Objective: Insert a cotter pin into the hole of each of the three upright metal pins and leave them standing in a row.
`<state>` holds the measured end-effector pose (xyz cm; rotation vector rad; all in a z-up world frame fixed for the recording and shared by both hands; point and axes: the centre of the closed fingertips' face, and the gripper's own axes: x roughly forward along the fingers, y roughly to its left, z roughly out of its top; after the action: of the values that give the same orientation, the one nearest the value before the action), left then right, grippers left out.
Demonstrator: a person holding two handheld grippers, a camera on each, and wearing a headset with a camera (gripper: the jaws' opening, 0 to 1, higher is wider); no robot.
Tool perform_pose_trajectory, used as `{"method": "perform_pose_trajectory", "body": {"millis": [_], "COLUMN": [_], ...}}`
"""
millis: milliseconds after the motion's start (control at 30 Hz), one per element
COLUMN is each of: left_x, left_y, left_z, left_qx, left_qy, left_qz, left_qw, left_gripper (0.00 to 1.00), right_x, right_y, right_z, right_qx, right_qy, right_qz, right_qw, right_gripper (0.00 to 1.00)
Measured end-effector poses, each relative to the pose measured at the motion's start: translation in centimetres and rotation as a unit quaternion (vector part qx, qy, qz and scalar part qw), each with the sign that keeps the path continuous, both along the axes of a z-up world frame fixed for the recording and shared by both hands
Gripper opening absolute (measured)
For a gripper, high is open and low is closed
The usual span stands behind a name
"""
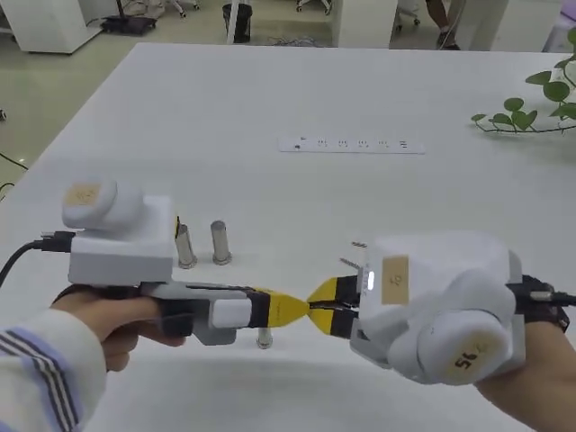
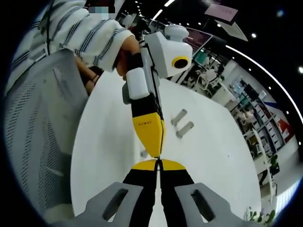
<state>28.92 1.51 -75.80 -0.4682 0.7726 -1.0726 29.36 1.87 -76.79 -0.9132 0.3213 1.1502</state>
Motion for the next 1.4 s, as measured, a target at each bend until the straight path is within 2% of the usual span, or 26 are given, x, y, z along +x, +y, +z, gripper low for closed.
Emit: {"method": "perform_pose_trajectory", "body": {"millis": [567,800,1200,1400], "left_x": [-0.07,0.05,0.05,0.15], "left_y": [0.13,0.17,-0.13,-0.09], "left_z": [-0.46,-0.39,-0.37,-0.26], "left_qx": [0.011,-0.001,-0.008,-0.017], "left_qy": [0.002,0.014,0.013,0.025], "left_qz": [0.003,0.011,0.017,0.025], "left_qw": [0.9999,0.9998,0.9997,0.9992], "left_gripper": [0.01,0.01,0.02,0.02], "right_x": [-0.18,-0.02,-0.17,-0.11], "right_y": [-0.01,-0.06,-0.31,-0.32], "right_z": [0.01,0.10,0.02,0.15], "right_qx": [-0.001,0.001,0.008,0.013], "right_qy": [-0.003,-0.006,0.003,0.002], "right_qz": [0.000,-0.003,-0.016,-0.023], "right_qw": [1.0000,1.0000,0.9998,0.9996], "right_gripper": [0.02,0.02,0.02,0.02]}}
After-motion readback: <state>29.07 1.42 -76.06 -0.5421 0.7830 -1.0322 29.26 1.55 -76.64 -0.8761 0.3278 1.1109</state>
